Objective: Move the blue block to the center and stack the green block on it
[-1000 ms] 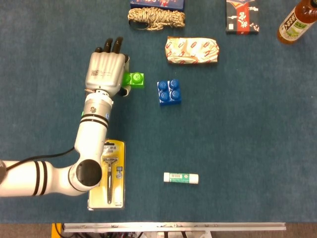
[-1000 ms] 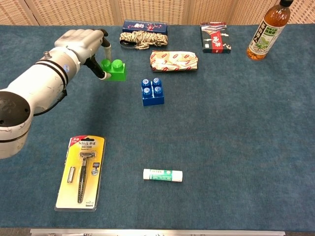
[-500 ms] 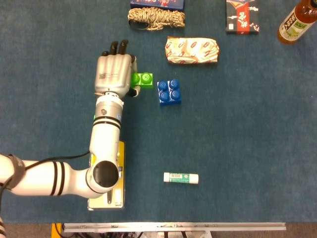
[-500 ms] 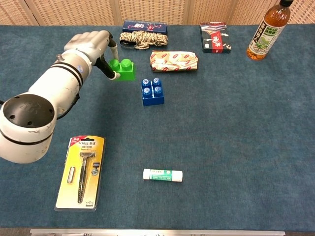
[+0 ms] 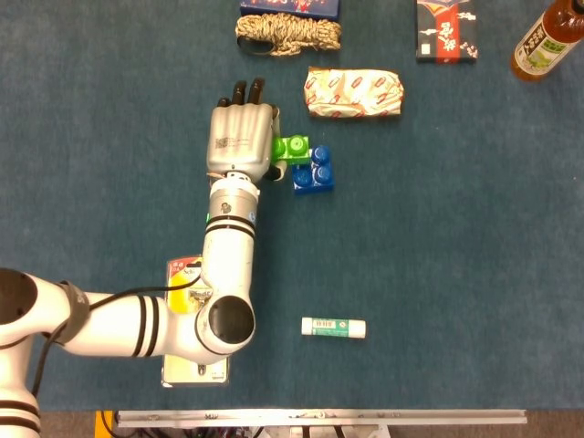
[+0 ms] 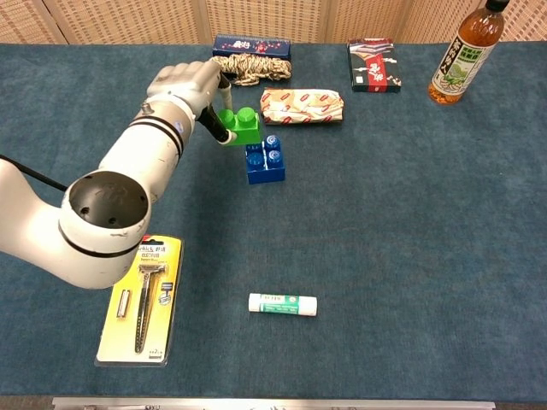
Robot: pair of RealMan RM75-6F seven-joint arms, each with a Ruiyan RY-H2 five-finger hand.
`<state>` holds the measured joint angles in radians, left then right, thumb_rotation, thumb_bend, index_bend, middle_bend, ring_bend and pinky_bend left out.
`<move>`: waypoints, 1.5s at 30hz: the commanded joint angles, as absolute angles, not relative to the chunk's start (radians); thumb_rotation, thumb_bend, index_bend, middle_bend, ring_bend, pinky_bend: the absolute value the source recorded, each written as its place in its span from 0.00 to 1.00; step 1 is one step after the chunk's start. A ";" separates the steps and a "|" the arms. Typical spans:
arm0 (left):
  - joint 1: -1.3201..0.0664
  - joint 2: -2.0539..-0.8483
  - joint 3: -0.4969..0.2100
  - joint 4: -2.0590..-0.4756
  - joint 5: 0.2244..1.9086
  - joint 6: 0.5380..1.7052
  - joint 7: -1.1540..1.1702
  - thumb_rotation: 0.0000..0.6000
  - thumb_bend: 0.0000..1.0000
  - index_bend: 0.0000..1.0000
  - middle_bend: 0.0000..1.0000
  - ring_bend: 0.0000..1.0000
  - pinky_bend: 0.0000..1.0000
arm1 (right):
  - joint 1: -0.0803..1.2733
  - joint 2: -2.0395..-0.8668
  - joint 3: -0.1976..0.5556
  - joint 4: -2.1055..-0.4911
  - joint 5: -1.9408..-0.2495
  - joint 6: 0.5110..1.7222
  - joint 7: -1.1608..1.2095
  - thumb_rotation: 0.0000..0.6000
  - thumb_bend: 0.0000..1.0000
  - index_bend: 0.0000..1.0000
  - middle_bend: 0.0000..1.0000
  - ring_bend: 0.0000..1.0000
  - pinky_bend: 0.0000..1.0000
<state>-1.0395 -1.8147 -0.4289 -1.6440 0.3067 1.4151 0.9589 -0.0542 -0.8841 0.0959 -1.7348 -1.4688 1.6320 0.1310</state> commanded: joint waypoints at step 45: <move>-1.113 -1.945 -0.475 -1.489 0.280 1.384 1.042 1.00 0.30 0.56 0.11 0.08 0.21 | -0.054 -0.867 0.102 -1.745 -1.455 1.609 0.137 1.00 0.23 0.23 0.17 0.00 0.10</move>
